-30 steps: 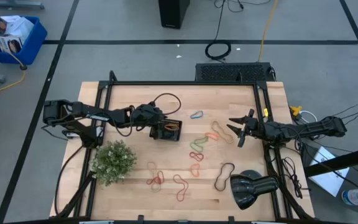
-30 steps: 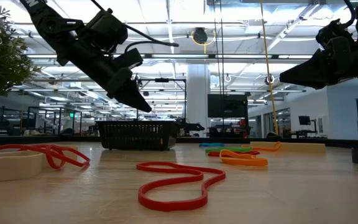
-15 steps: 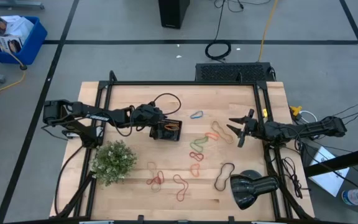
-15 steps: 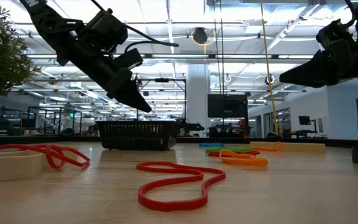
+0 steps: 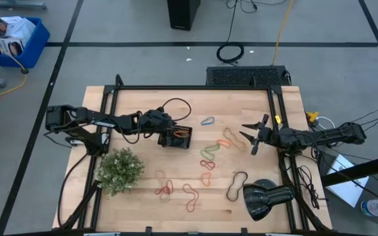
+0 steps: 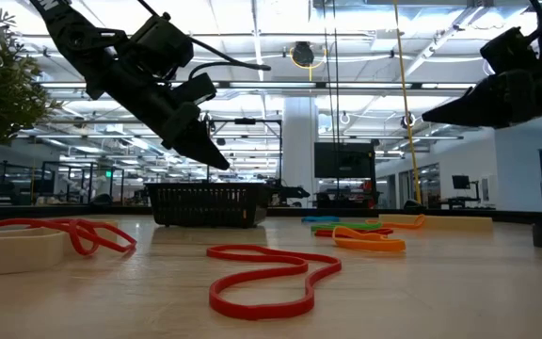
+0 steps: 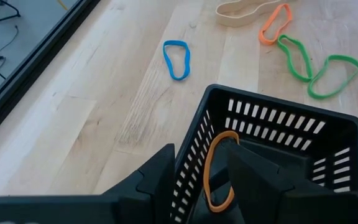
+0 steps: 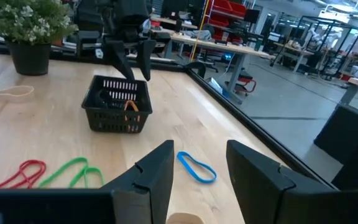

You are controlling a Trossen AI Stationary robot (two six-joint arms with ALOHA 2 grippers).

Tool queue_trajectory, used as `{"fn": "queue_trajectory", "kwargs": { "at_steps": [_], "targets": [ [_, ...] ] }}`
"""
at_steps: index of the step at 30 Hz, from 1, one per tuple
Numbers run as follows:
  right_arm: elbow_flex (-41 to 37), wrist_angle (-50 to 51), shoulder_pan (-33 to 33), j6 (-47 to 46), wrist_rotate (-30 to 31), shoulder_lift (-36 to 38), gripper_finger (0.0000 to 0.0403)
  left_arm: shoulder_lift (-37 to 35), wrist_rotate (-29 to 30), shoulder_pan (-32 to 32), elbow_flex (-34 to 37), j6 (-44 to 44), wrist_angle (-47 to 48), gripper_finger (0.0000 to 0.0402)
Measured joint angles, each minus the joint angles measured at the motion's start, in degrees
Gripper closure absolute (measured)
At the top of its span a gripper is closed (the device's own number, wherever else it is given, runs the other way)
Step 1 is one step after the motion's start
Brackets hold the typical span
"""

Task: Pick and place rubber bands into bin
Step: Put the bottom white rubber band into the black bin

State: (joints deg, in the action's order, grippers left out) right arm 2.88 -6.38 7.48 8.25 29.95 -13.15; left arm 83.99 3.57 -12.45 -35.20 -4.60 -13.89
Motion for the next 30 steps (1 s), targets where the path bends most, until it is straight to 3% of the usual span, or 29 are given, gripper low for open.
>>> {"fn": "queue_trajectory", "kwargs": {
  "at_steps": [12,18,24,27,30],
  "targets": [
    [0.02,-2.26,0.00,-10.98,-0.09,0.00,0.0261,0.00,0.00,0.00,0.00,-0.02,-0.11,0.0250],
    [0.00,-2.27,0.00,-12.11,-0.02,0.00,0.0261,0.00,0.00,0.08,0.00,-0.27,-0.02,0.0250],
    [0.01,-2.35,0.00,-12.01,0.01,0.00,0.0261,-1.51,0.04,2.09,-0.63,-13.02,0.94,0.0250],
    [0.02,-2.35,0.00,-11.93,0.04,0.00,0.0261,-2.79,0.09,4.03,-3.88,-14.61,6.99,0.0250],
    [0.00,-2.22,0.00,-11.91,0.06,-0.04,0.0261,-3.03,1.57,5.70,-11.00,-10.34,20.93,0.0250]
  ]
}}
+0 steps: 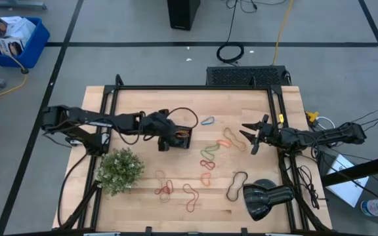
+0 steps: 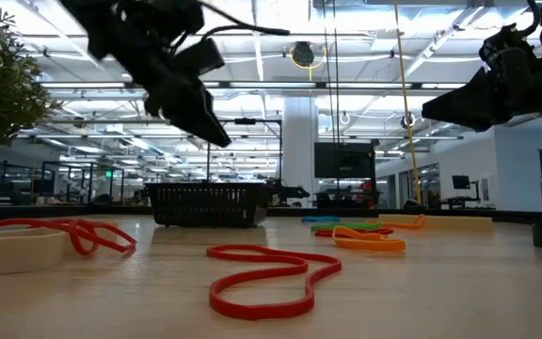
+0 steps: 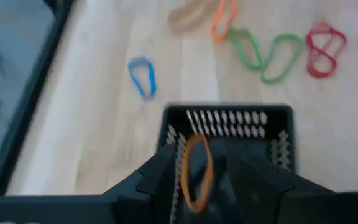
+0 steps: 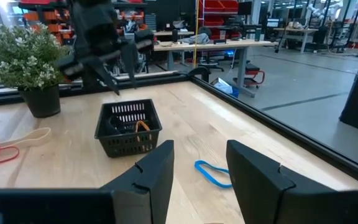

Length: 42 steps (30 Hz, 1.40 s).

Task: Pick and place rubber bands into bin
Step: Put the bottom white rubber band into the black bin

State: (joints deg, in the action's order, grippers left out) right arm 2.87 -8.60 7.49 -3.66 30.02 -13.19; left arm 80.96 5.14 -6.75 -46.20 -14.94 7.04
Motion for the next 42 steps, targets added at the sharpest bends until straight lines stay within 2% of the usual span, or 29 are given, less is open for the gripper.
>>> {"fn": "queue_trajectory", "kwargs": {
  "at_steps": [5,9,14,20,26,31,37,42],
  "targets": [
    [0.01,0.16,0.00,0.00,0.27,-0.10,0.0261,0.43,4.20,3.59,-11.91,6.01,22.25,0.0250],
    [0.00,0.20,0.00,-0.12,0.24,-0.11,0.0261,0.43,2.36,8.02,-15.84,5.83,29.68,0.0250],
    [0.01,0.22,0.00,-0.57,0.24,-0.11,0.0261,0.47,1.92,14.34,-15.50,6.67,35.15,0.0250],
    [0.00,0.24,0.00,-0.43,0.24,-0.11,0.0261,0.49,1.84,20.41,-12.06,12.62,32.81,0.0250],
    [0.01,0.24,0.00,-0.44,0.24,-0.13,0.0261,0.49,1.82,24.19,-5.90,12.72,24.75,0.0250],
    [0.02,0.24,0.00,-0.44,0.22,-0.15,0.0261,0.49,1.40,25.53,-1.59,12.76,17.85,0.0250],
    [0.00,0.26,0.00,-1.46,0.22,-0.20,0.0261,0.56,-0.27,25.58,2.13,13.99,14.91,0.0250],
    [0.00,0.24,0.00,-1.46,0.22,-0.27,0.0261,2.80,-0.65,25.58,2.62,13.56,12.93,0.0250]
  ]
}}
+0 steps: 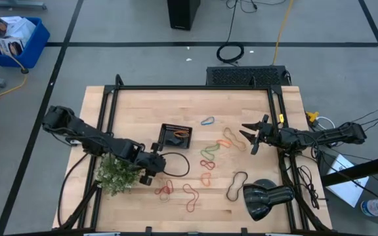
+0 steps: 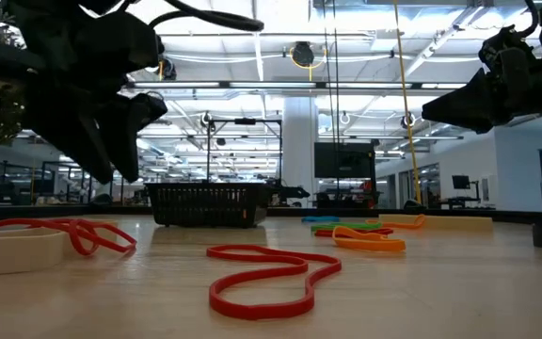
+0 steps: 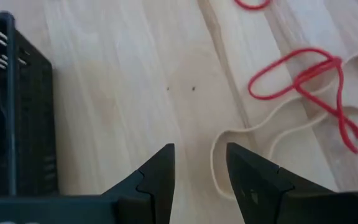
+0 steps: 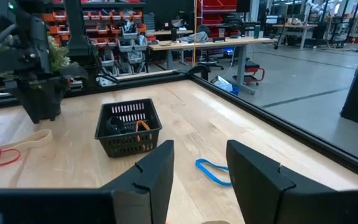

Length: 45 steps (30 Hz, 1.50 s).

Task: Pick and place rubber bands into bin
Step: Put the bottom white rubber band into the black bin

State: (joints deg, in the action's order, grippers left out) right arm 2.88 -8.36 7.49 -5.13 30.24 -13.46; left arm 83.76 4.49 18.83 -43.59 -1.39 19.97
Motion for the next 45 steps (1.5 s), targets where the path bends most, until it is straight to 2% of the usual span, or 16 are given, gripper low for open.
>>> {"fn": "queue_trajectory", "kwargs": {
  "at_steps": [9,16,20,26,30,36,45],
  "targets": [
    [0.00,0.09,0.00,-0.02,0.02,-0.92,0.0261,6.84,-2.18,-0.04,-0.01,-0.32,-0.91,0.0250],
    [0.02,-0.02,-0.01,-0.02,0.04,-1.07,0.0261,9.40,-3.01,-0.15,-0.25,-1.29,-1.18,0.0254],
    [0.01,0.00,0.00,-0.01,0.04,-1.09,0.0261,9.25,-4.03,-0.62,-0.22,-1.26,-1.18,0.0294],
    [0.02,0.00,0.00,-0.02,0.04,-1.09,0.0261,9.12,-6.16,-2.35,-0.16,-0.81,-1.35,0.0389],
    [0.01,0.00,-0.02,-0.02,0.04,-1.09,0.0261,9.26,-6.09,-3.41,-0.83,1.70,-0.81,0.0388],
    [0.02,0.00,0.00,0.00,0.04,-1.09,0.0261,8.89,-4.65,-4.90,-7.70,0.45,8.92,0.0393],
    [0.00,0.00,-0.02,0.20,0.04,-1.09,0.0261,8.90,0.14,-5.33,-23.14,-1.92,31.05,0.0392]
  ]
}}
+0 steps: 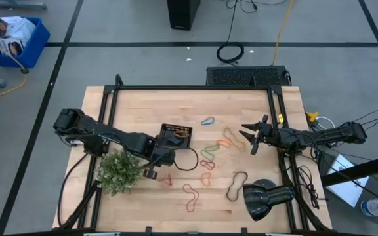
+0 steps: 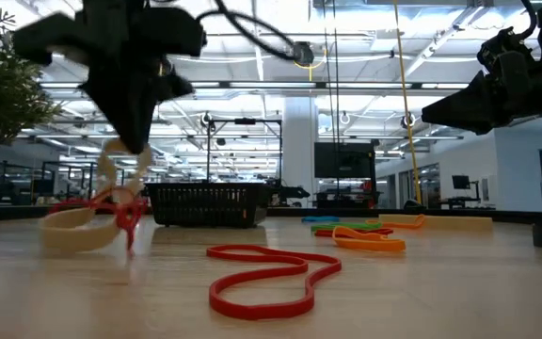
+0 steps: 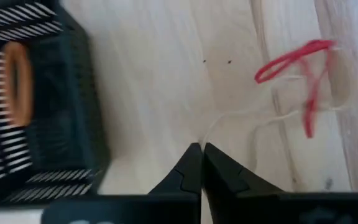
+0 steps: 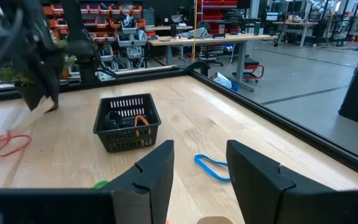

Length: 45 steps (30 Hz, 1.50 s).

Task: Pick and place rubber bands into bin
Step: Put the bottom white rubber band into the black bin

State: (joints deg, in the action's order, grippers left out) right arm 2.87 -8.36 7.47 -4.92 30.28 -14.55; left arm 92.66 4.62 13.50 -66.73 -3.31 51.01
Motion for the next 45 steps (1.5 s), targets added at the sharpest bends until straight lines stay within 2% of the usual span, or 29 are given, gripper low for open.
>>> {"fn": "queue_trajectory", "kwargs": {
  "at_steps": [7,13,16,20,25,32,41,45],
  "targets": [
    [0.02,0.01,0.00,0.02,0.00,0.00,0.0261,-0.04,4.29,0.08,-9.12,0.44,8.94,0.0393],
    [0.01,0.04,0.02,0.02,0.00,0.02,0.0261,-0.05,5.11,0.13,-11.69,-0.64,10.86,0.0395],
    [0.01,0.04,0.02,0.03,0.00,0.02,0.0261,-0.04,7.36,0.13,-11.70,-0.85,11.63,0.0392],
    [0.00,0.07,0.00,0.04,0.00,0.02,0.0261,-0.04,12.97,0.13,-11.70,-0.66,13.33,0.0396],
    [0.02,0.08,0.01,0.04,0.00,0.02,0.0261,-0.04,23.42,0.13,-11.70,0.06,13.26,0.0394],
    [0.02,0.51,0.00,0.04,-0.02,0.02,0.0261,-0.04,31.86,0.02,-11.70,1.87,12.77,0.0390],
    [0.00,0.55,0.00,1.11,0.00,-0.13,0.0261,-5.97,32.35,-0.36,-11.70,1.43,11.73,0.0392],
    [0.02,1.33,0.00,1.11,0.00,-0.15,0.0261,-9.36,32.22,-1.04,-11.74,1.27,8.45,0.0394]
  ]
}}
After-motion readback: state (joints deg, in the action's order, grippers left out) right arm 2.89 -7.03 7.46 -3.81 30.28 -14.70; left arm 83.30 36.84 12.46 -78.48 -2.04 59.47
